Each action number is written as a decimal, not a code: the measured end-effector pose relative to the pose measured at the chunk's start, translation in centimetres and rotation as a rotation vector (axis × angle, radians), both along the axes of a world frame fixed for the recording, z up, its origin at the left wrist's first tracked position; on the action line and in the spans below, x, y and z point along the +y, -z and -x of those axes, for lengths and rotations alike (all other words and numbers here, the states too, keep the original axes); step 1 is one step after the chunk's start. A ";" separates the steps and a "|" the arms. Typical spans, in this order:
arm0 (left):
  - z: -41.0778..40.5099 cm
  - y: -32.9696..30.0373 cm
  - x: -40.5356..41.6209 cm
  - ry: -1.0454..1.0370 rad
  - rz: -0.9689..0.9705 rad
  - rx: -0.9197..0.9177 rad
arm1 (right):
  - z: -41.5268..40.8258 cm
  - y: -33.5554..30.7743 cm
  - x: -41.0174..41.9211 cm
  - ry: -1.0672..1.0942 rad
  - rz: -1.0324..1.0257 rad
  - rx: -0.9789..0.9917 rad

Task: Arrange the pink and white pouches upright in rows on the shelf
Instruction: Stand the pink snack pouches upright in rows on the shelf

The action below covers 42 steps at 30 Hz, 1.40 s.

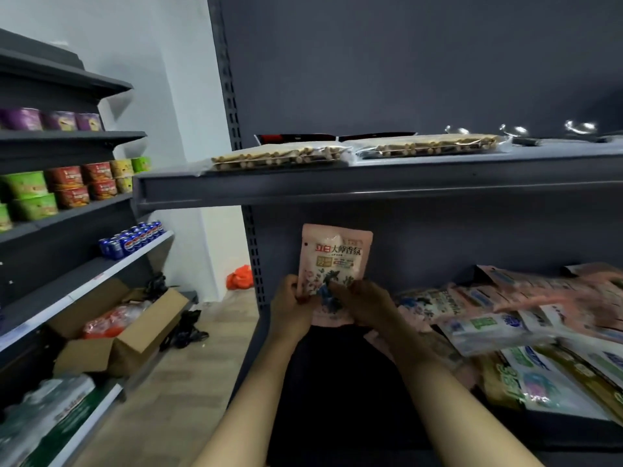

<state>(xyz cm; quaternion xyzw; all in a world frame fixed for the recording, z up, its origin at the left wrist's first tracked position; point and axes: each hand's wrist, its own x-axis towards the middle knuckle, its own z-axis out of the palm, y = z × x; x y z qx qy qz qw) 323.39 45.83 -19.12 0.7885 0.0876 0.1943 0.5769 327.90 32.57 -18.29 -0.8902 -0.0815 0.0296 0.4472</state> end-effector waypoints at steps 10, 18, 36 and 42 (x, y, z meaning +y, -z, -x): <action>-0.9 3.0 4.0 -0.104 -0.107 0.032 | 1.2 3.3 5.0 0.217 -0.255 -0.039; -3.4 4.7 5.6 0.059 -0.220 0.187 | -0.6 4.8 6.0 0.080 -0.071 -0.001; -3.4 8.8 4.1 -0.115 -0.204 0.184 | -0.2 8.9 6.6 0.122 -0.006 -0.156; -4.9 8.6 4.6 -0.062 -0.398 0.234 | -1.2 9.0 7.5 0.063 0.103 -0.150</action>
